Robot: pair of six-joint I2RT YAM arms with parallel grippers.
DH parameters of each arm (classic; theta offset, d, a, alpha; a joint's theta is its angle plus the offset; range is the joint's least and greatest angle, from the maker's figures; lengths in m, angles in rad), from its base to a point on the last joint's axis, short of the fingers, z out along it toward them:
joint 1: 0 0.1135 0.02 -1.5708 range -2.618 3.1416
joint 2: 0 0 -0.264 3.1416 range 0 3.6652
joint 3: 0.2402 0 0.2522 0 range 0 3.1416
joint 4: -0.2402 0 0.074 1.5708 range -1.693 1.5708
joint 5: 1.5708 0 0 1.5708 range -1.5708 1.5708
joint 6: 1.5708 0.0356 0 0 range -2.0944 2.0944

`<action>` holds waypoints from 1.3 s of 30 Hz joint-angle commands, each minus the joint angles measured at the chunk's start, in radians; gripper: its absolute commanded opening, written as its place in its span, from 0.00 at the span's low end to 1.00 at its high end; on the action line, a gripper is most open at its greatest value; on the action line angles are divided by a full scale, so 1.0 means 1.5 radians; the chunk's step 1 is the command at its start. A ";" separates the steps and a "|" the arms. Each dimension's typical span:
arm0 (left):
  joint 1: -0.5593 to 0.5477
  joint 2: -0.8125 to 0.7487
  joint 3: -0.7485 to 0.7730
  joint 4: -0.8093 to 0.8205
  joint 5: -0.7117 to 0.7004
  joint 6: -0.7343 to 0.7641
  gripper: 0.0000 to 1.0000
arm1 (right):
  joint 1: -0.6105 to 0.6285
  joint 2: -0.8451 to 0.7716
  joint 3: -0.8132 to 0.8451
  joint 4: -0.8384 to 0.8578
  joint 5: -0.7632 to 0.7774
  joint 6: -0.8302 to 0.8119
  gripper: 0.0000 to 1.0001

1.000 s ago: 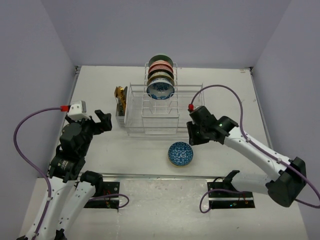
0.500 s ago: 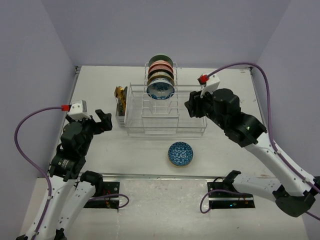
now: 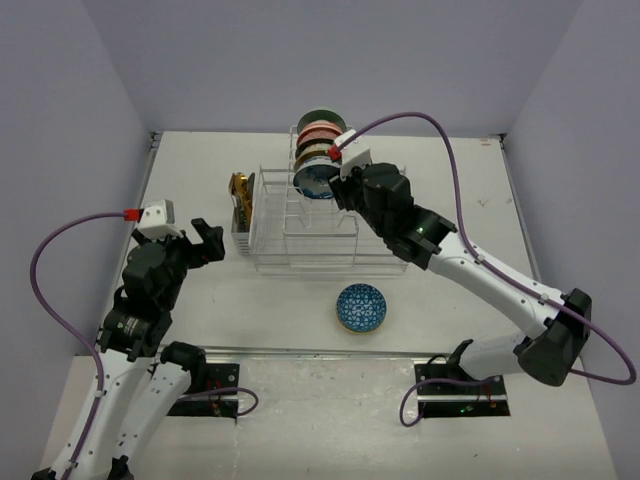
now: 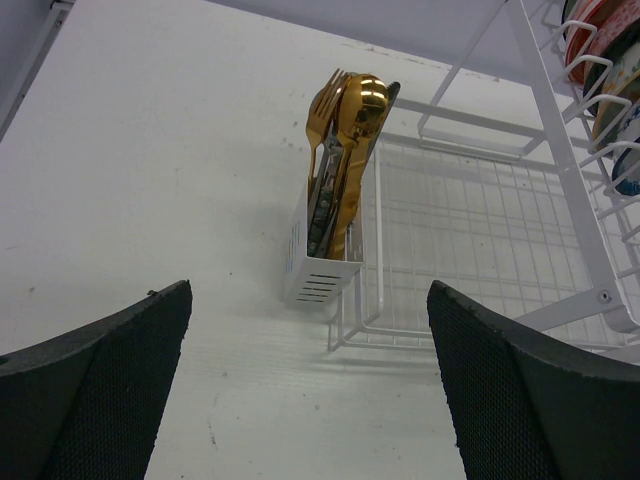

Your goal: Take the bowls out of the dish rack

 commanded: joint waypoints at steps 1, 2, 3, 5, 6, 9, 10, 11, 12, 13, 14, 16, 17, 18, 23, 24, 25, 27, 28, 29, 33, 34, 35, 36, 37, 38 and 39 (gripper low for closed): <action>0.006 0.000 0.001 0.024 -0.002 0.021 1.00 | 0.006 0.018 0.023 0.081 0.044 -0.046 0.45; 0.006 0.000 0.001 0.023 -0.001 0.021 1.00 | 0.006 0.021 0.017 0.094 0.045 -0.046 0.45; 0.006 -0.002 0.001 0.024 -0.001 0.021 1.00 | 0.007 0.022 0.001 0.133 0.045 -0.057 0.44; 0.006 -0.003 0.000 0.025 0.000 0.021 1.00 | 0.008 0.028 -0.015 0.162 0.046 -0.072 0.38; 0.006 -0.003 0.001 0.024 0.000 0.021 1.00 | 0.008 0.029 -0.027 0.174 0.046 -0.075 0.34; 0.006 -0.007 0.000 0.023 -0.001 0.021 1.00 | 0.011 0.039 -0.037 0.192 0.047 -0.082 0.26; 0.006 -0.009 0.000 0.024 -0.002 0.021 1.00 | 0.013 0.043 -0.040 0.194 0.047 -0.081 0.25; 0.006 -0.009 0.000 0.024 -0.001 0.021 1.00 | 0.013 0.045 -0.043 0.195 0.048 -0.080 0.25; 0.006 -0.009 0.000 0.024 -0.001 0.022 1.00 | 0.014 0.046 -0.047 0.195 0.046 -0.078 0.24; 0.006 -0.009 0.000 0.024 -0.001 0.022 1.00 | 0.014 0.047 -0.050 0.197 0.044 -0.076 0.23; 0.006 -0.009 0.000 0.024 0.000 0.022 1.00 | 0.015 0.047 -0.054 0.201 0.043 -0.072 0.23; 0.006 -0.009 0.000 0.024 0.000 0.022 1.00 | 0.015 0.049 -0.066 0.217 0.035 -0.071 0.23; 0.006 -0.009 0.000 0.023 0.000 0.021 1.00 | 0.015 0.051 -0.070 0.222 0.033 -0.071 0.22; 0.006 -0.010 0.000 0.024 0.000 0.022 1.00 | 0.015 0.056 -0.075 0.236 0.031 -0.072 0.21; 0.006 -0.012 0.000 0.024 0.001 0.022 1.00 | 0.015 0.083 -0.078 0.259 0.043 -0.087 0.12; 0.006 -0.012 0.000 0.024 0.000 0.022 1.00 | 0.015 0.091 -0.077 0.262 0.047 -0.087 0.12; 0.006 -0.013 0.000 0.024 0.001 0.022 1.00 | 0.015 0.093 -0.078 0.265 0.051 -0.088 0.12; 0.006 -0.013 0.000 0.024 0.002 0.022 1.00 | 0.015 0.095 -0.086 0.279 0.055 -0.088 0.12; 0.006 -0.014 0.000 0.024 0.003 0.022 1.00 | 0.015 0.093 -0.090 0.281 0.055 -0.087 0.12; 0.006 -0.015 -0.001 0.024 0.003 0.022 1.00 | 0.016 0.091 -0.096 0.284 0.057 -0.085 0.11; 0.006 -0.015 0.000 0.025 0.004 0.022 1.00 | 0.021 0.072 -0.123 0.324 0.066 -0.087 0.00; 0.006 -0.016 -0.001 0.024 0.004 0.022 1.00 | 0.024 0.066 -0.130 0.333 0.068 -0.088 0.00; 0.006 -0.016 0.000 0.024 0.004 0.022 1.00 | 0.025 0.055 -0.144 0.341 0.072 -0.088 0.00; 0.006 -0.016 -0.001 0.025 0.004 0.022 1.00 | 0.026 0.049 -0.149 0.355 0.075 -0.089 0.00; 0.006 -0.016 0.000 0.024 0.004 0.022 1.00 | 0.028 0.043 -0.155 0.362 0.075 -0.088 0.00; 0.006 -0.016 0.000 0.025 0.004 0.022 1.00 | 0.029 0.030 -0.161 0.370 0.078 -0.088 0.00; 0.006 -0.016 0.000 0.024 0.004 0.022 1.00 | 0.029 0.023 -0.172 0.386 0.080 -0.086 0.00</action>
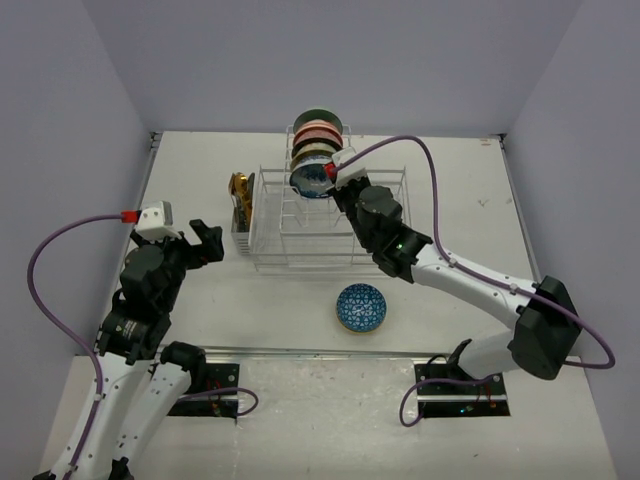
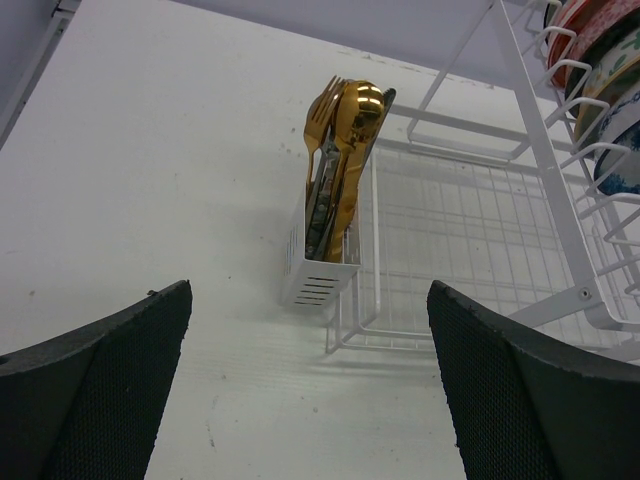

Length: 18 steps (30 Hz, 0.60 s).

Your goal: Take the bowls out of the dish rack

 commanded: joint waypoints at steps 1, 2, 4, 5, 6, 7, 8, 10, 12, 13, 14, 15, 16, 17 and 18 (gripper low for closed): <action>0.006 -0.004 0.000 0.024 0.003 0.022 1.00 | 0.015 -0.033 -0.026 0.064 -0.011 0.014 0.00; 0.006 -0.004 0.000 0.025 0.004 0.022 1.00 | 0.015 -0.039 -0.032 0.071 -0.010 0.016 0.00; 0.006 -0.004 0.000 0.024 0.003 0.022 1.00 | 0.015 -0.059 -0.049 0.102 -0.003 0.021 0.00; 0.006 -0.004 0.000 0.025 0.003 0.022 1.00 | 0.016 -0.059 -0.051 0.103 -0.003 0.024 0.00; 0.006 -0.004 0.000 0.024 0.003 0.022 1.00 | 0.015 -0.064 -0.052 0.112 0.000 0.027 0.00; 0.006 -0.004 0.000 0.024 0.002 0.022 1.00 | 0.015 -0.066 -0.053 0.114 0.000 0.032 0.00; 0.006 -0.004 0.000 0.024 0.002 0.022 1.00 | 0.015 -0.067 -0.054 0.123 0.003 0.032 0.00; 0.005 -0.002 0.000 0.024 0.002 0.022 1.00 | 0.015 -0.071 -0.053 0.125 0.005 0.041 0.00; 0.006 -0.003 0.000 0.025 0.001 0.022 1.00 | 0.015 -0.072 -0.050 0.130 0.012 0.046 0.00; 0.006 -0.003 0.000 0.025 0.002 0.022 1.00 | 0.015 -0.073 -0.049 0.130 0.012 0.047 0.00; 0.006 -0.003 0.000 0.025 0.002 0.022 1.00 | 0.015 -0.073 -0.047 0.132 0.014 0.049 0.00; 0.006 -0.003 0.000 0.025 0.002 0.022 1.00 | 0.015 -0.074 -0.047 0.134 0.016 0.051 0.00; 0.006 -0.003 0.000 0.024 0.002 0.022 1.00 | 0.016 -0.076 -0.046 0.133 0.016 0.053 0.00; 0.005 -0.003 0.000 0.024 0.002 0.022 1.00 | 0.014 -0.078 -0.044 0.134 0.015 0.053 0.00; 0.006 -0.002 0.000 0.024 0.002 0.022 1.00 | 0.015 -0.079 -0.044 0.133 0.014 0.055 0.00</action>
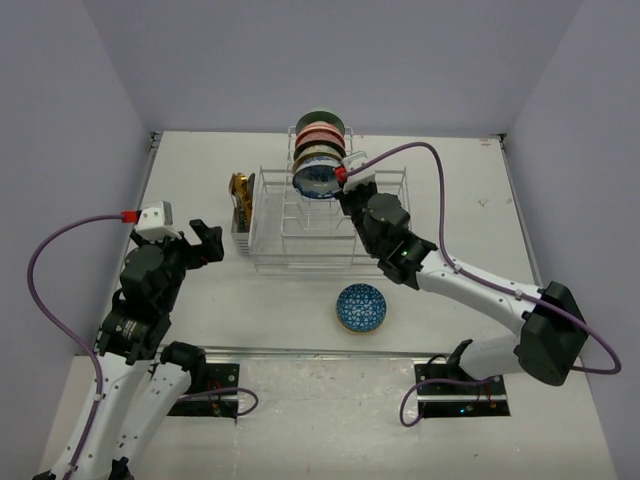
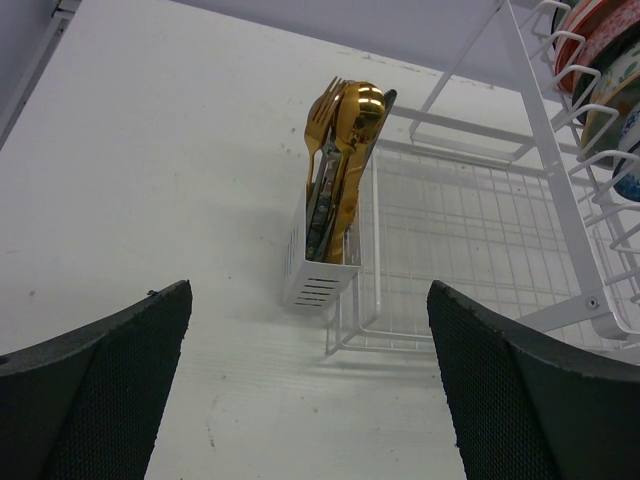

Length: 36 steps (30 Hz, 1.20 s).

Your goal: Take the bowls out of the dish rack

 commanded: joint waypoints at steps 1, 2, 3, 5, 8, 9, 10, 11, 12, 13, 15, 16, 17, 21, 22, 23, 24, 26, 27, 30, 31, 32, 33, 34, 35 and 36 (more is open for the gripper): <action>0.006 -0.003 0.000 0.024 0.002 0.022 1.00 | 0.012 -0.049 0.015 0.070 0.006 0.027 0.00; 0.006 -0.001 0.000 0.024 0.001 0.022 1.00 | 0.012 -0.051 0.016 0.071 0.007 0.028 0.00; 0.006 0.000 0.000 0.024 0.000 0.022 1.00 | 0.012 -0.054 0.015 0.071 0.008 0.029 0.00; 0.006 0.000 0.000 0.024 0.001 0.022 1.00 | 0.012 -0.064 0.016 0.072 0.009 0.029 0.00; 0.006 0.001 0.000 0.024 0.002 0.022 1.00 | 0.012 -0.074 0.023 0.055 0.003 0.033 0.00; 0.006 0.001 0.000 0.025 0.001 0.022 1.00 | 0.012 -0.075 0.025 0.053 -0.001 0.035 0.00; 0.006 0.001 0.000 0.025 0.001 0.022 1.00 | 0.012 -0.077 0.026 0.051 -0.002 0.035 0.00; 0.006 0.001 0.000 0.024 0.002 0.022 1.00 | 0.012 -0.082 0.027 0.049 -0.003 0.039 0.00; 0.006 0.001 0.000 0.024 0.002 0.022 1.00 | 0.012 -0.086 0.027 0.047 -0.006 0.040 0.00; 0.006 0.001 0.000 0.024 0.003 0.022 1.00 | 0.012 -0.088 0.029 0.040 -0.008 0.042 0.00; 0.006 0.001 0.000 0.025 0.002 0.022 1.00 | 0.012 -0.094 0.031 0.033 -0.012 0.046 0.00; 0.006 0.001 0.000 0.025 0.003 0.022 1.00 | 0.012 -0.096 0.034 0.027 -0.013 0.046 0.00; 0.005 0.001 0.000 0.025 0.003 0.022 1.00 | 0.012 -0.097 0.034 0.023 -0.013 0.046 0.00; 0.006 0.001 0.000 0.025 0.004 0.022 1.00 | 0.011 -0.085 0.040 0.013 -0.012 0.037 0.00; 0.006 0.000 0.000 0.025 0.004 0.022 1.00 | 0.010 -0.085 0.041 0.007 -0.014 0.039 0.00; 0.006 0.000 0.000 0.025 0.004 0.022 1.00 | 0.011 -0.085 0.041 0.005 -0.016 0.041 0.00; 0.006 0.000 0.000 0.025 0.004 0.022 1.00 | 0.011 -0.086 0.040 -0.001 -0.018 0.044 0.00; 0.006 0.000 0.000 0.025 0.004 0.022 1.00 | 0.011 -0.090 0.038 -0.004 -0.022 0.051 0.00; 0.006 0.000 0.000 0.025 0.005 0.022 1.00 | 0.011 -0.096 0.038 -0.005 -0.022 0.053 0.00; 0.006 0.000 0.000 0.024 0.005 0.022 1.00 | 0.011 -0.107 0.041 -0.019 -0.026 0.066 0.00; 0.006 -0.001 0.000 0.025 0.004 0.022 1.00 | 0.011 -0.119 0.041 -0.028 -0.029 0.071 0.00; 0.006 -0.001 0.000 0.024 0.003 0.022 1.00 | 0.010 -0.125 0.041 -0.032 -0.033 0.081 0.00; 0.006 0.000 0.000 0.025 0.004 0.022 1.00 | 0.010 -0.137 0.043 -0.042 -0.034 0.086 0.00; 0.005 -0.001 0.000 0.024 0.004 0.022 1.00 | 0.009 -0.142 0.045 -0.048 -0.036 0.091 0.00; 0.006 -0.001 0.000 0.024 0.003 0.022 1.00 | 0.002 -0.146 0.048 -0.057 -0.045 0.106 0.00; 0.006 -0.003 0.000 0.025 0.001 0.022 1.00 | 0.000 -0.149 0.055 -0.077 -0.051 0.113 0.00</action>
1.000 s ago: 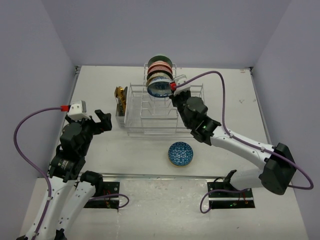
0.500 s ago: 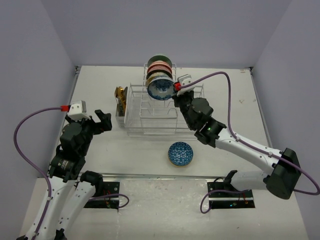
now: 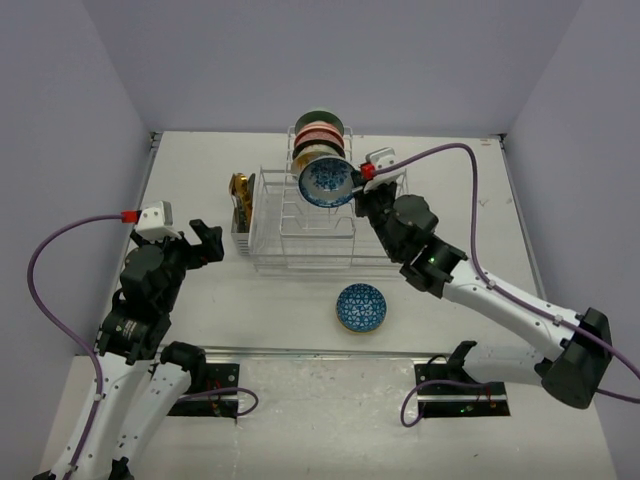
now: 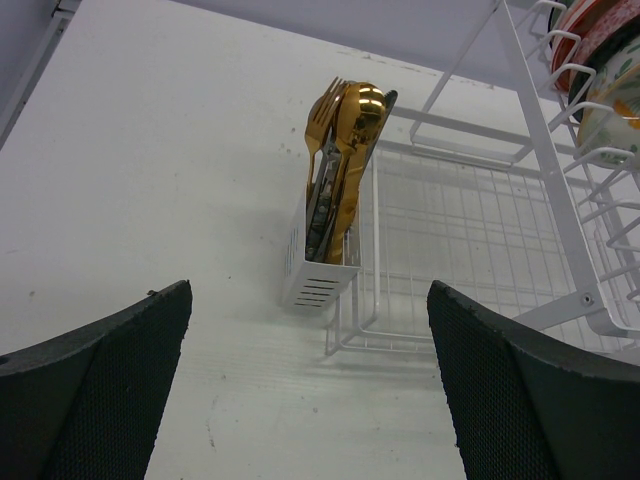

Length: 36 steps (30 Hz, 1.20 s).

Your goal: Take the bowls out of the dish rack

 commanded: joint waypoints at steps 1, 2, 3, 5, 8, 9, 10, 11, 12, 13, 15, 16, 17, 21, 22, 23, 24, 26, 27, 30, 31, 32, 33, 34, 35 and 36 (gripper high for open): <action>0.006 -0.003 0.000 0.025 0.002 0.022 1.00 | -0.009 -0.053 0.053 0.004 -0.032 0.059 0.00; 0.006 -0.003 0.000 0.024 0.002 0.022 1.00 | -0.011 -0.056 0.054 -0.001 -0.035 0.064 0.00; 0.006 -0.004 0.000 0.024 0.001 0.022 1.00 | -0.014 -0.059 0.055 -0.011 -0.044 0.068 0.00; 0.006 -0.004 0.000 0.024 0.001 0.022 1.00 | -0.018 -0.072 0.056 -0.022 -0.054 0.082 0.00; 0.005 -0.004 0.000 0.024 0.000 0.022 1.00 | -0.022 -0.094 0.071 -0.063 -0.068 0.120 0.00; 0.006 -0.004 0.000 0.025 0.002 0.022 1.00 | -0.024 -0.098 0.085 -0.093 -0.068 0.128 0.00; 0.006 -0.003 0.000 0.025 0.002 0.022 1.00 | -0.030 -0.100 0.093 -0.108 -0.070 0.140 0.00; 0.006 -0.003 0.000 0.024 0.002 0.022 1.00 | -0.032 -0.100 0.099 -0.121 -0.068 0.147 0.00; 0.006 -0.004 0.000 0.024 0.002 0.022 1.00 | -0.039 -0.099 0.107 -0.141 -0.071 0.154 0.00; 0.006 -0.005 0.000 0.024 0.001 0.022 1.00 | -0.040 -0.098 0.108 -0.146 -0.072 0.155 0.00; 0.006 -0.008 0.000 0.024 -0.002 0.022 1.00 | -0.042 -0.097 0.102 -0.158 -0.072 0.159 0.00; 0.006 -0.009 0.000 0.023 -0.002 0.021 1.00 | -0.043 -0.100 0.099 -0.160 -0.075 0.164 0.00; 0.006 -0.010 0.000 0.023 -0.002 0.021 1.00 | -0.043 -0.103 0.091 -0.163 -0.074 0.168 0.00; 0.006 -0.008 0.000 0.023 0.000 0.021 1.00 | -0.051 -0.140 0.069 -0.171 -0.078 0.191 0.00; 0.006 -0.008 0.000 0.024 0.001 0.021 1.00 | -0.051 -0.146 0.064 -0.174 -0.080 0.195 0.00; 0.006 -0.007 0.000 0.024 0.002 0.021 1.00 | -0.052 -0.151 0.063 -0.190 -0.080 0.199 0.00; 0.006 -0.009 0.000 0.024 0.001 0.021 1.00 | -0.056 -0.157 0.064 -0.202 -0.079 0.216 0.00; 0.006 -0.010 0.000 0.024 0.000 0.021 1.00 | -0.060 -0.162 0.069 -0.248 -0.077 0.236 0.00; 0.006 -0.010 0.000 0.023 0.000 0.021 1.00 | -0.065 -0.171 0.067 -0.258 -0.076 0.259 0.00; 0.006 -0.009 0.000 0.024 0.000 0.021 1.00 | -0.072 -0.183 0.073 -0.316 -0.092 0.297 0.00; 0.006 -0.010 0.000 0.024 0.000 0.021 1.00 | -0.071 -0.184 0.079 -0.335 -0.097 0.304 0.00; 0.006 -0.010 0.000 0.024 0.000 0.021 1.00 | -0.073 -0.184 0.084 -0.375 -0.104 0.318 0.00; 0.006 -0.010 0.000 0.025 0.001 0.021 1.00 | -0.073 -0.185 0.087 -0.392 -0.104 0.327 0.00; 0.006 -0.009 0.000 0.024 0.001 0.021 1.00 | -0.074 -0.193 0.087 -0.406 -0.107 0.334 0.00; 0.006 -0.010 0.000 0.024 0.001 0.021 1.00 | -0.075 -0.197 0.087 -0.431 -0.109 0.341 0.00; 0.006 -0.011 0.000 0.025 0.000 0.021 1.00 | -0.076 -0.202 0.085 -0.441 -0.113 0.355 0.00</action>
